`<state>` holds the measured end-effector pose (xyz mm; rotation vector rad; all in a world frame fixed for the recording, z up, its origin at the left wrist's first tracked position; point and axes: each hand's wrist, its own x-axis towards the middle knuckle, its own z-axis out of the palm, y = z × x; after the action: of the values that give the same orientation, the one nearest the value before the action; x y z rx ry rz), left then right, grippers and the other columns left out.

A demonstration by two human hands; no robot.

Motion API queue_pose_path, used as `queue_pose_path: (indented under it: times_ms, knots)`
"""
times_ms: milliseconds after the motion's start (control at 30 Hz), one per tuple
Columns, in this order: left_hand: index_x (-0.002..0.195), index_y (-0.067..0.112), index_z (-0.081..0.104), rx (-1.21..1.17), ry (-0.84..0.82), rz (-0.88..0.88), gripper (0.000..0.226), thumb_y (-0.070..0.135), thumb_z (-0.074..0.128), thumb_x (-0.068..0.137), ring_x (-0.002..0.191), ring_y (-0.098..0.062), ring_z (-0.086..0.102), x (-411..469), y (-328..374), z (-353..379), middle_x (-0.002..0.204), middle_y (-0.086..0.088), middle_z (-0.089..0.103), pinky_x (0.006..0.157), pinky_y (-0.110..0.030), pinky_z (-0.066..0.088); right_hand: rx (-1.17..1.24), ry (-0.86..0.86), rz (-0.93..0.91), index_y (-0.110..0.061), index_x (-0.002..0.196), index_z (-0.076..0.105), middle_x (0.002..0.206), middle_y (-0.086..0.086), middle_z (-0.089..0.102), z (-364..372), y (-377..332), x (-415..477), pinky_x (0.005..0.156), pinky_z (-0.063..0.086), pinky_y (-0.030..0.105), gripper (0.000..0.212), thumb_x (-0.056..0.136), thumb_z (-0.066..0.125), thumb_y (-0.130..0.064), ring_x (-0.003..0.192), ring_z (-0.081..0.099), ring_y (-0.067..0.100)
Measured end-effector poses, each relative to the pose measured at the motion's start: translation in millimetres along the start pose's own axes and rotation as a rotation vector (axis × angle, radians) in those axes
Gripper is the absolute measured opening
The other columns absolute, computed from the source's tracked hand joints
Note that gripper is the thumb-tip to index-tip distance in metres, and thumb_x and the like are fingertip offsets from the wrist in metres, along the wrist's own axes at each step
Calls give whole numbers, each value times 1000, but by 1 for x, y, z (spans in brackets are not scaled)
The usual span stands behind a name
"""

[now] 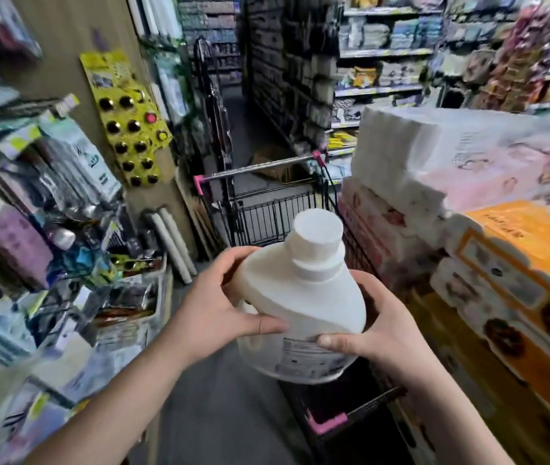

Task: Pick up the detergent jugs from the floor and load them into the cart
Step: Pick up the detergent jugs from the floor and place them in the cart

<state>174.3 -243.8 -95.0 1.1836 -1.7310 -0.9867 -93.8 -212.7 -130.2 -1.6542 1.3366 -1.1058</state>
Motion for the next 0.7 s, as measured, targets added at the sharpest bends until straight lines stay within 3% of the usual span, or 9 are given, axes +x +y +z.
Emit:
queue_pose_path:
  times_ms: [67, 200, 367, 533, 600, 700]
  knots:
    - [126, 45, 60, -7, 17, -9, 96, 39, 101, 40, 121, 4, 61, 26, -9, 2, 125, 27, 68, 101, -15, 48, -15, -25, -2, -40, 128, 62, 123, -21, 72, -6, 9, 29, 89, 48, 9, 89, 49, 104, -42, 117, 64, -4]
    - [131, 38, 58, -27, 33, -9, 102, 42, 102, 39, 122, 5, 60, 72, -24, 6, 126, 24, 68, 102, -14, 47, -27, -63, 12, -36, 130, 63, 124, -16, 73, -17, 23, 81, 96, 52, 23, 89, 51, 103, -34, 117, 66, 1]
    - [124, 45, 57, -59, 70, -12, 97, 50, 100, 37, 119, 5, 62, 129, -42, 8, 124, 29, 67, 100, -16, 50, -85, -104, 45, -36, 129, 62, 119, -25, 71, -33, 30, 146, 85, 46, 4, 89, 49, 102, -33, 112, 64, -10]
    - [123, 48, 57, -67, 35, -34, 98, 56, 99, 35, 121, 2, 61, 196, -75, 6, 124, 28, 67, 108, -33, 52, -181, -98, 125, -42, 119, 59, 111, -34, 69, -39, 44, 204, 81, 45, 2, 85, 45, 101, -37, 104, 64, -15]
    - [125, 51, 56, -73, 0, -40, 104, 62, 100, 32, 124, 2, 60, 227, -93, 4, 126, 28, 66, 111, -38, 51, -220, -69, 172, -44, 116, 59, 111, -29, 71, -37, 54, 228, 83, 45, 3, 83, 45, 102, -37, 105, 63, -15]
    - [123, 53, 55, -87, -67, -51, 102, 66, 99, 32, 121, 9, 57, 272, -122, -1, 123, 34, 64, 109, -33, 49, -289, -54, 253, -44, 120, 58, 117, -24, 70, -31, 68, 266, 86, 45, 4, 87, 46, 104, -41, 110, 61, -14]
